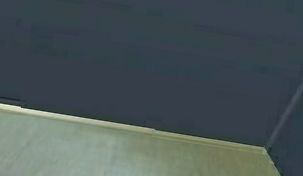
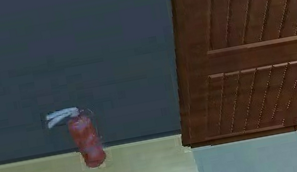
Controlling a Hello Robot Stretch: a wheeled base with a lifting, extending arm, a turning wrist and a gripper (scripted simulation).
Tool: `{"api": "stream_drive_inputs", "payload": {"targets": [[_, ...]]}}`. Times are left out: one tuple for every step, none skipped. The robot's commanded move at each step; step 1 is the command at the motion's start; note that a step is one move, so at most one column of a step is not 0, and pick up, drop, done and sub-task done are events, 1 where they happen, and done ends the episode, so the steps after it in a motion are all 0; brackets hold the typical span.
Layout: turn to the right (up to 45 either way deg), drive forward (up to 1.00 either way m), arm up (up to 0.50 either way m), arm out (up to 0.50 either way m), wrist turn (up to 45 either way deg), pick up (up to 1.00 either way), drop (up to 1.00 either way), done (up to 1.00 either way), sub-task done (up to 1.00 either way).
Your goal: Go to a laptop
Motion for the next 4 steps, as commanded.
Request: {"api": "stream_drive_inputs", "payload": {"targets": [[-42.0,0.00,0.00,0.00,0.0,0.00,0.00,0.00,0.00],[0.0,0.45,0.00,0.00,0.0,0.00,0.00,0.00,0.00],[-45.0,0.00,0.00,0.00,0.0,0.00,0.00,0.00,0.00],[0.0,0.15,0.00,0.00,0.0,0.00,0.00,0.00,0.00]]}}
